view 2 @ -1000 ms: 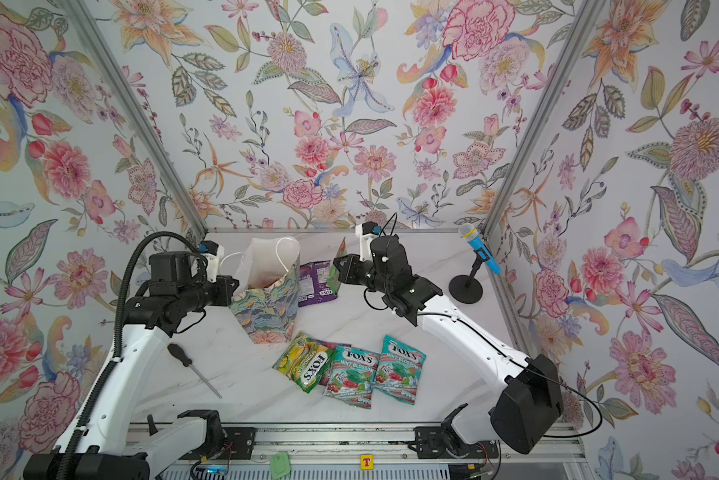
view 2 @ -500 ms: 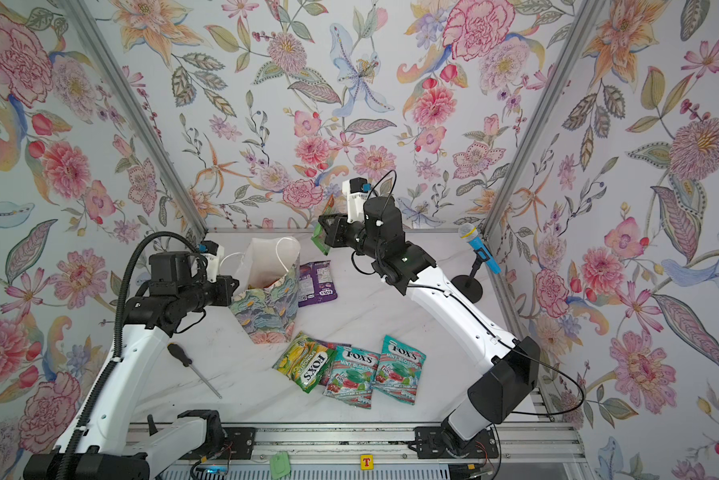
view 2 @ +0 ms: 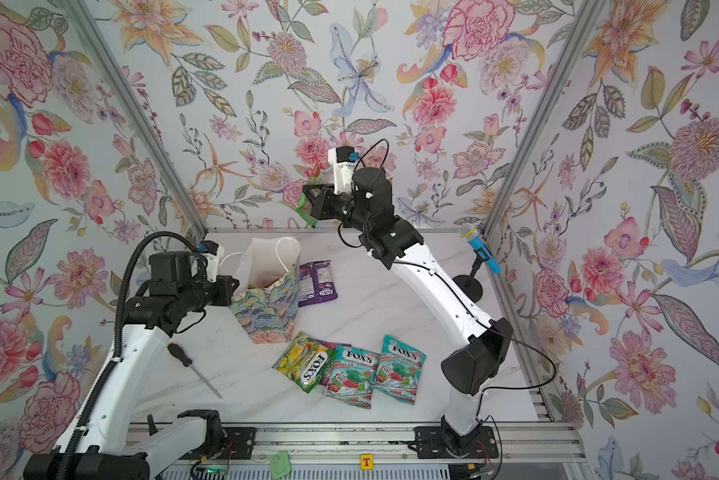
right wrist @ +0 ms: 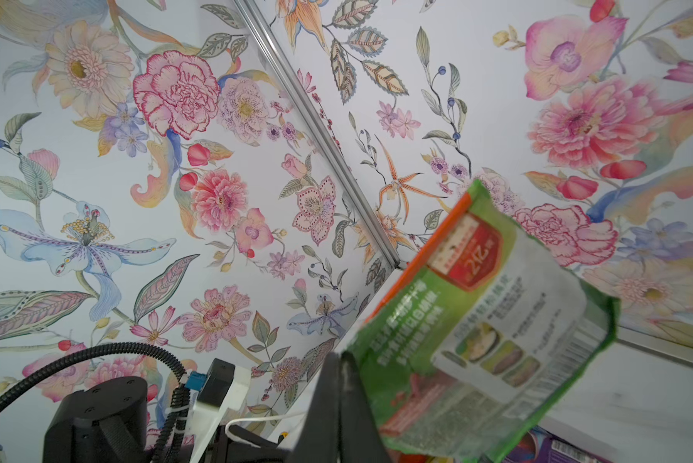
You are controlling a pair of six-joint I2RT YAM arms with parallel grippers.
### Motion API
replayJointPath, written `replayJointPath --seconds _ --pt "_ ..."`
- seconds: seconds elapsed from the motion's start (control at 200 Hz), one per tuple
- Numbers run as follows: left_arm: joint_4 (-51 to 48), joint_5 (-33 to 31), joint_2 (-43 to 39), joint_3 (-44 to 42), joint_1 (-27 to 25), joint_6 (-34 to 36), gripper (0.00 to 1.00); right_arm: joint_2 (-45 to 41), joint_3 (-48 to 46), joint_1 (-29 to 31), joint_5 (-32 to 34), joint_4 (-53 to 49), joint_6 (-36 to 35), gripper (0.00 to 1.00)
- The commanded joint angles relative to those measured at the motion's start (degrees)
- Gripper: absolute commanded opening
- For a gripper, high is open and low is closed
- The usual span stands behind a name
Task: Place the snacks into the paper bag
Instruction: 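Carry the noodle soup packet with the right gripper over the bag opening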
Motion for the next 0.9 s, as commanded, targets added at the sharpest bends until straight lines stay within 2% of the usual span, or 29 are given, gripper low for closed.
replayJointPath --seconds 0.0,0.34,0.5,0.896 --pt "-0.72 0.71 -0.18 -1.31 0.75 -0.45 0.05 3.47 6.11 0.82 -2.65 -2.02 -1.68 0.00" --pt "-0.79 0.81 -0.38 -1.21 0.76 -0.37 0.05 15.03 23.80 3.96 -7.55 -7.48 -1.31 0.00" --pt "-0.70 0.86 -0.20 -1.23 0.75 -0.28 0.06 14.68 22.57 5.82 -9.06 -8.10 -1.35 0.00" --pt "-0.66 1.01 -0.11 -1.07 0.75 -0.36 0.05 9.88 11.66 9.41 -10.44 -8.78 -2.75 0.00"
